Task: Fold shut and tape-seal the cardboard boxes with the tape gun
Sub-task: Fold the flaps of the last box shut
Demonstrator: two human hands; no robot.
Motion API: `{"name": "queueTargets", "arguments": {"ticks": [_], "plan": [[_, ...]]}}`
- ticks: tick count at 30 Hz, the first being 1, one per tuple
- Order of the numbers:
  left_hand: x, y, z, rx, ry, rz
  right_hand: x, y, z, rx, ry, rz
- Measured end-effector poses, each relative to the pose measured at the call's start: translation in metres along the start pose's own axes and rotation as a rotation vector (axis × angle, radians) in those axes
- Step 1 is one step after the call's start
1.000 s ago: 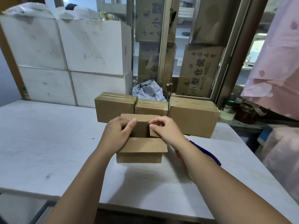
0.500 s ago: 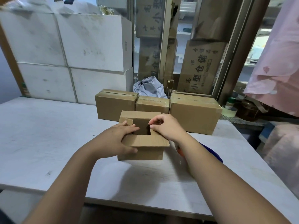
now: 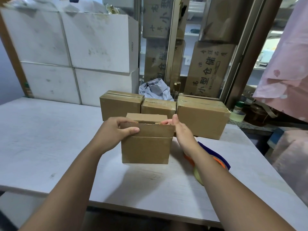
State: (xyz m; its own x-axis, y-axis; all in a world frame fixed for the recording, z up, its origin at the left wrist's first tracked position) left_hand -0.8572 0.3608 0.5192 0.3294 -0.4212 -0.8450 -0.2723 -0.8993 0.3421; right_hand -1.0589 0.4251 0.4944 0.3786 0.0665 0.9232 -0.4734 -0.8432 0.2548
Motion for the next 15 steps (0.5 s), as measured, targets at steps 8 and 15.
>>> {"name": "queueTargets", "arguments": {"ticks": [8, 15], "plan": [[0.007, -0.008, -0.010, -0.434, -0.062, -0.042, 0.004, -0.002, 0.002, -0.037, -0.093, -0.132], [0.036, 0.003, 0.008, -0.321, -0.136, -0.230, 0.004, -0.006, 0.007, -0.186, 0.004, -0.164]]}}
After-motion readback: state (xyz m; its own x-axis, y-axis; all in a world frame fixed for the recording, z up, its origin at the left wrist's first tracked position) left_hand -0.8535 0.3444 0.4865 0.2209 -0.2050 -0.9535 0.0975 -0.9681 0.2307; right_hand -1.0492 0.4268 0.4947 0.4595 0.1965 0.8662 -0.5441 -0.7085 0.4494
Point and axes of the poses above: each hand's wrist, its own y-axis towards the middle knuckle, its own z-axis out of the palm, x = y × z, the point moved 10 cm from there along y, towards the middle knuckle, and after that the axes turned 11 degrees about -x, right-handed, at the moved point
